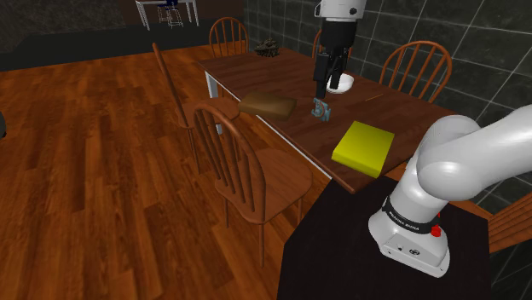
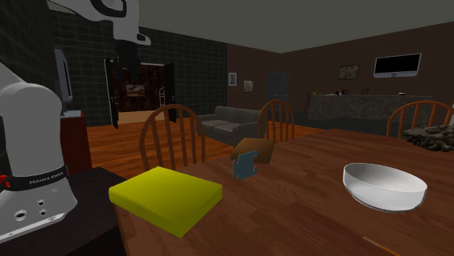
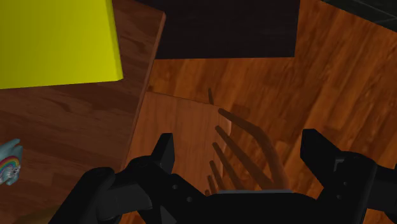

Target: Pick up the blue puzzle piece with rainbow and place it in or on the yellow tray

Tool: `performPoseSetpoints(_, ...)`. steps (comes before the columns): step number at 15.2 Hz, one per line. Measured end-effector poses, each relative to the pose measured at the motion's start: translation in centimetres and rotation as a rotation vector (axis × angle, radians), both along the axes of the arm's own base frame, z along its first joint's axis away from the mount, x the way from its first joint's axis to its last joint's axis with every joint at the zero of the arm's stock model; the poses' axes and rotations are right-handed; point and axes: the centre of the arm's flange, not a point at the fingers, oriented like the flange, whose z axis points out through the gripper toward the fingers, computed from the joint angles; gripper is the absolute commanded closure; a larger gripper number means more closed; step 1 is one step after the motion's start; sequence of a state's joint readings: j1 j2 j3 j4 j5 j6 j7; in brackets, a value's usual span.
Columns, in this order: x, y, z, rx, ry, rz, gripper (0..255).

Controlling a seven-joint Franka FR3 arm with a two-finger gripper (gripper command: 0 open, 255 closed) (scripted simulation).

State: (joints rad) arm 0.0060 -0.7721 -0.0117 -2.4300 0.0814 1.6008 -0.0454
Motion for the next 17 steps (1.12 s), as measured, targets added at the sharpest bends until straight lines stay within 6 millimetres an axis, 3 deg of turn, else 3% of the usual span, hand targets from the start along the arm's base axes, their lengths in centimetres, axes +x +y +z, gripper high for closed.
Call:
performPoseSetpoints(4,1.0,-1.9,-1.2,-0.003,-0.003,-0.018,0)
performPoseSetpoints(17,7.0,-15.1,-9.1,-0.024,-0.023,-0.130,0)
